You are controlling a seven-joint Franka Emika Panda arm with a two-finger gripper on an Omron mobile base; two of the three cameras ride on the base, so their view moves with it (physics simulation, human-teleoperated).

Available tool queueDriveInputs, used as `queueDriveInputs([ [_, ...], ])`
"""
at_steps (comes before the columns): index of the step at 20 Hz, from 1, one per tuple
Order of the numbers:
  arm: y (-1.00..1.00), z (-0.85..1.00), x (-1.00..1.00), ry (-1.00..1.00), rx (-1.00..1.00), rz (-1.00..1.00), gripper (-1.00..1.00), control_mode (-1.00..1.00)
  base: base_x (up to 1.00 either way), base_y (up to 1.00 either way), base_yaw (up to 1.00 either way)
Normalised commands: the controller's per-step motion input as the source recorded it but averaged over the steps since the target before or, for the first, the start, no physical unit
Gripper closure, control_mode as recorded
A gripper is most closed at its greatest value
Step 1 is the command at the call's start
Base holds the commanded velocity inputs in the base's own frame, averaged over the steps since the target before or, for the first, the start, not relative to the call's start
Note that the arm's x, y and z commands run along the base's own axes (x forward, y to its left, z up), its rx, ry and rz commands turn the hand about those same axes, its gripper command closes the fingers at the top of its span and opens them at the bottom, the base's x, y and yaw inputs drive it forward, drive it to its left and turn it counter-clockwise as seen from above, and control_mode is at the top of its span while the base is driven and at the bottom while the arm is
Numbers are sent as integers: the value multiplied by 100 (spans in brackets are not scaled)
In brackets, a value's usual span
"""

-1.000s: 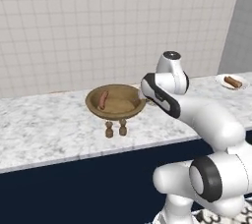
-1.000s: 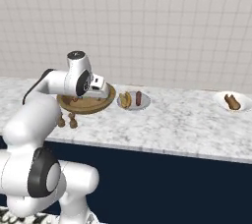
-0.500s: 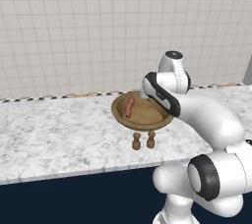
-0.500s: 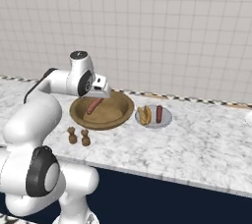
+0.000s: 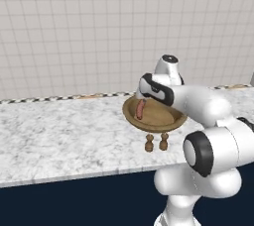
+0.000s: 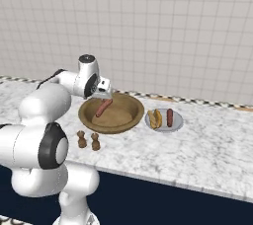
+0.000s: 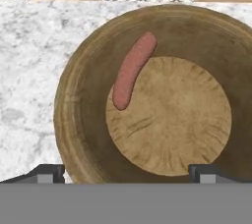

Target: Place one bun and one sausage from the bowl on each plate.

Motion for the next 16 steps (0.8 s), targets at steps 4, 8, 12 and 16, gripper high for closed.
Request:
queueDriveInputs([
  [4, 0, -51, 54, 0, 6, -4, -100, -100, 0, 0, 0],
  [8, 0, -43, 57, 0, 0, -5, -100, -100, 0, 0, 0],
  [12, 11, -39, 53, 0, 0, -2, -100, -100, 0, 0, 0],
  [16, 21, -26, 22, 0, 0, 0, -100, -100, 0, 0, 0],
])
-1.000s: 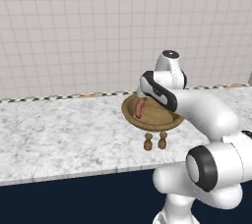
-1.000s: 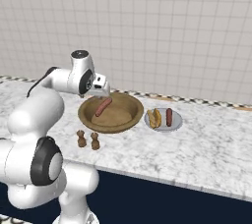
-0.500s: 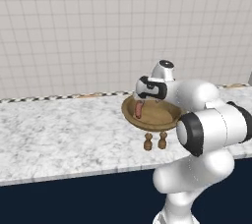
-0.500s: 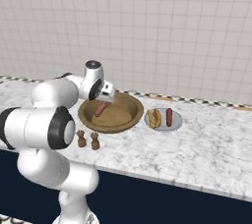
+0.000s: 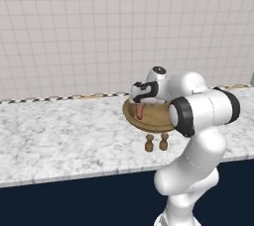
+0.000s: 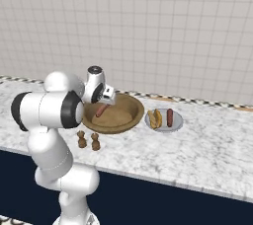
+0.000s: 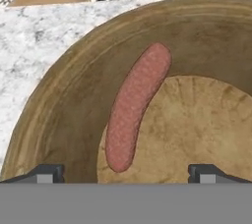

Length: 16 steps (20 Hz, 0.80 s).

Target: Place one bun and one sausage from the bowl on each plate.

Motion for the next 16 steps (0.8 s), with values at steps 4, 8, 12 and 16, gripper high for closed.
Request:
queueDriveInputs([
  [4, 11, -39, 24, 0, 0, 0, -100, -100, 0, 0, 0],
  [8, 0, -51, 20, 0, 0, 0, -100, -100, 0, 0, 0],
  [12, 0, -40, 19, 0, 0, 0, -100, -100, 0, 0, 0],
  [16, 0, -32, 20, 0, 0, 0, -100, -100, 0, 0, 0],
])
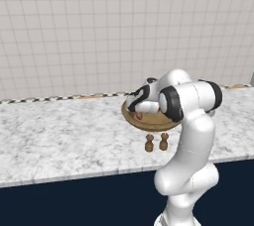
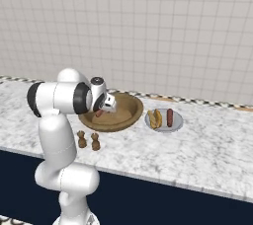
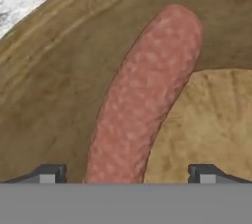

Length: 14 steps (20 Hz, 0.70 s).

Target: Place one bun and one sausage from the bowl on each plate.

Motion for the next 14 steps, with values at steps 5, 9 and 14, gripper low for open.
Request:
queueDriveInputs([
  [5, 0, -37, 17, 0, 0, 0, 100, -100, 0, 0, 0],
  [9, 0, -31, 2, 0, 0, 0, 100, -100, 0, 0, 0],
  [14, 0, -10, -3, 0, 1, 0, 100, -100, 0, 0, 0],
])
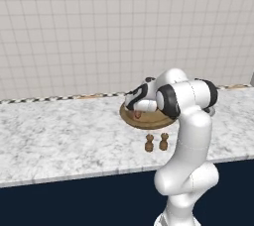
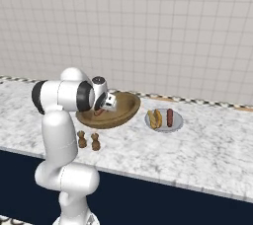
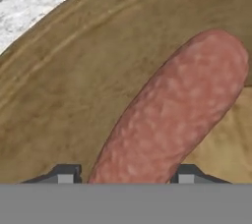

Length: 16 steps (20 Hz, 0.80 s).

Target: Place one bun and one sausage from the bowl on each plate.

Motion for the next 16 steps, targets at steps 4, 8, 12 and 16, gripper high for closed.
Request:
queueDriveInputs([
  [4, -1, 53, -44, 3, 3, -1, 100, -100, 0, 0, 0],
  [8, -2, 92, -40, 10, 1, -3, 100, -100, 0, 0, 0],
  [12, -17, 76, -69, 11, 2, -2, 100, -100, 0, 0, 0],
  [16, -15, 51, -76, 6, 1, -3, 100, -100, 0, 0, 0],
])
